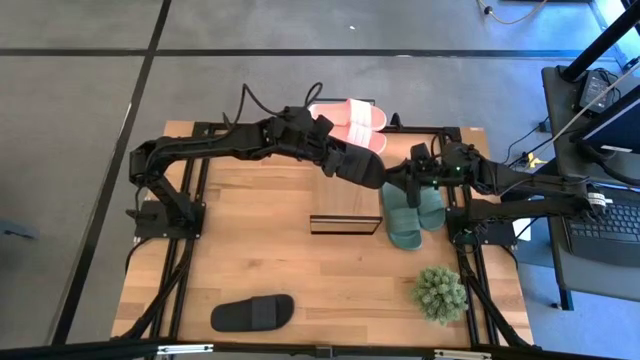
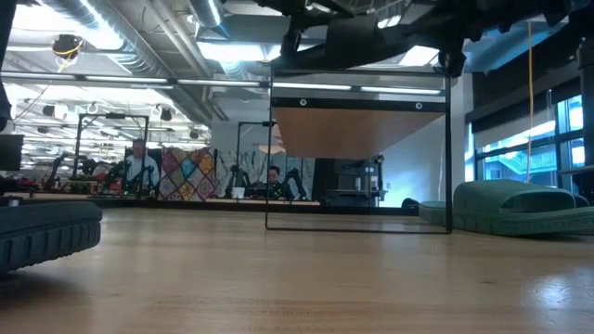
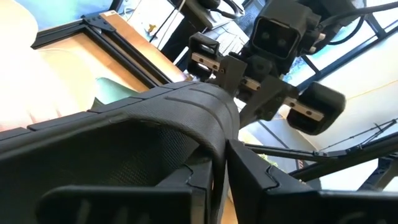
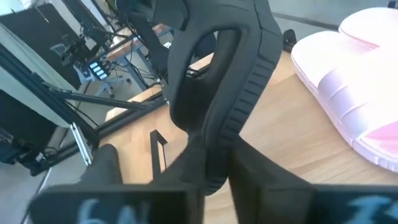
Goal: Pick and place slides into the shelf
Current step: Put the top black slide on the shelf
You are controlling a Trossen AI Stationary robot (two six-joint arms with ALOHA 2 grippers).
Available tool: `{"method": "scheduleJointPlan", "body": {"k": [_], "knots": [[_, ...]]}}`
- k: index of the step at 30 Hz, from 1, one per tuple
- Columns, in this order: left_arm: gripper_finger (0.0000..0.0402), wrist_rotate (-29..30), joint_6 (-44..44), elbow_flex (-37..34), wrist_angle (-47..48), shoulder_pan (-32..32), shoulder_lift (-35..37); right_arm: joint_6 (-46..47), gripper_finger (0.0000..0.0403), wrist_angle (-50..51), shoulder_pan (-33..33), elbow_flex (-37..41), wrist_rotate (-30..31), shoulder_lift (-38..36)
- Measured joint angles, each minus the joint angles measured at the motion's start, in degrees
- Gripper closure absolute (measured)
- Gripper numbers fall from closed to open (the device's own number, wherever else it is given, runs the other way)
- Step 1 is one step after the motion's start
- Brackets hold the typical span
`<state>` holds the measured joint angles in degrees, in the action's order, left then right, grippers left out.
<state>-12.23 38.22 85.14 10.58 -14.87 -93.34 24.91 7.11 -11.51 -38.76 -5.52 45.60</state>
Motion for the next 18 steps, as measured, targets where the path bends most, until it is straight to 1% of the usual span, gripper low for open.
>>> {"method": "scheduleJointPlan", "body": {"k": [1, 6, 12, 15, 18], "knots": [[0.0361, 0.0, 0.0, 0.0, -0.1, 0.0, 0.0, -0.8, 0.0364, 0.0, 0.0, 0.0, 0.0, 0.0], [0.0352, 0.2, 0.0, 0.0, -0.1, 0.5, 0.0, -1.4, 0.0364, 0.5, 0.0, 0.0, -0.6, 0.0], [0.0349, -0.6, -5.3, 0.0, -0.2, 0.7, 0.0, -1.6, 0.0364, 1.3, 0.0, 0.0, -0.6, 0.0], [0.0332, -0.8, -5.8, 0.0, -0.3, 1.0, 0.0, -1.6, 0.0364, 1.5, 0.0, 0.0, -0.6, 0.0], [0.0298, -2.9, -6.9, 0.0, -0.6, 1.1, 0.0, -1.9, 0.0364, 1.8, 0.1, 0.0, -0.8, -0.5]]}}
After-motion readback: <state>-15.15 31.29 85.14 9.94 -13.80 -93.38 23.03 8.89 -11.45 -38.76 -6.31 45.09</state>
